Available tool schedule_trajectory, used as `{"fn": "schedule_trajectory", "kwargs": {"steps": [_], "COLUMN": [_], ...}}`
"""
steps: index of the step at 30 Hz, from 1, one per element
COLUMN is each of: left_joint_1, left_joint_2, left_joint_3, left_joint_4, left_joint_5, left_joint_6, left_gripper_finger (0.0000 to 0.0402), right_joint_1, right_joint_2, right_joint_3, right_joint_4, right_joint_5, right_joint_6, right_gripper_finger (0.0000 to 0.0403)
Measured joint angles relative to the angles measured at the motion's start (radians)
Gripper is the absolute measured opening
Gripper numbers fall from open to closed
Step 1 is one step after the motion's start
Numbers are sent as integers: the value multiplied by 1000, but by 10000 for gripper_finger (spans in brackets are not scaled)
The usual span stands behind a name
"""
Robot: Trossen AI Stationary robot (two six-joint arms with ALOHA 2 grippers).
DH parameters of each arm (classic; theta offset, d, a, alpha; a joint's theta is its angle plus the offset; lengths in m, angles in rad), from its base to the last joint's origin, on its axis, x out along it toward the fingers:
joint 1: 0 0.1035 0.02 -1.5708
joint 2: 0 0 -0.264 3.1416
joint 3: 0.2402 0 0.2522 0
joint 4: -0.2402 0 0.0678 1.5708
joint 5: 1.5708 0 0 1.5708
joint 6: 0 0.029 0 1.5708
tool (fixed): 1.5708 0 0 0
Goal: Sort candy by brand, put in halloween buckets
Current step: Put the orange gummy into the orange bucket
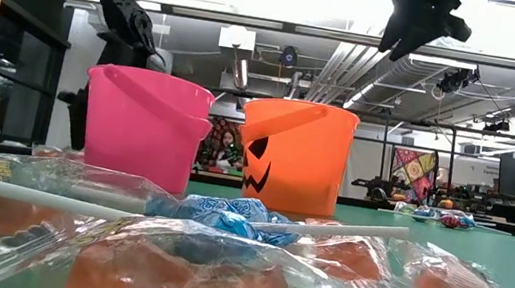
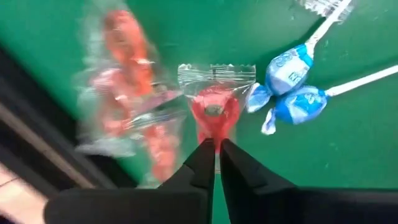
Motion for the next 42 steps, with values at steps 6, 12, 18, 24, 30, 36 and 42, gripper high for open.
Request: {"fn": "schedule_trajectory", "kwargs": {"steps": [6, 12, 18, 24, 30, 36, 42], "left_joint_1": [-11, -226, -625, -866, -901, -883, -869], "left_joint_2": [-176, -386, -409, -270, -84, 7, -44], "left_joint_3": [70, 89, 87, 93, 154, 206, 255], "left_joint_4": [-11, 58, 290, 696, 797, 772, 655], "left_joint_5": [19, 139, 145, 142, 81, 92, 100], "left_joint_6": [-21, -138, -337, -431, -399, -389, -325], "left_gripper_finger": [1, 0, 0, 0, 6, 64, 138], "right_joint_1": [20, 51, 69, 69, 69, 69, 69], "right_joint_2": [-26, -92, -136, -142, -142, -142, -142], "right_joint_3": [0, 0, 0, 0, 0, 0, 0], "right_joint_4": [7, 10, 11, 10, 10, 2, 2], "right_joint_5": [6, 97, 178, 178, 178, 160, 60], "right_joint_6": [-22, 27, 86, 95, 102, 95, 39], "right_gripper_finger": [122, 122, 122, 122, 122, 122, 122]}}
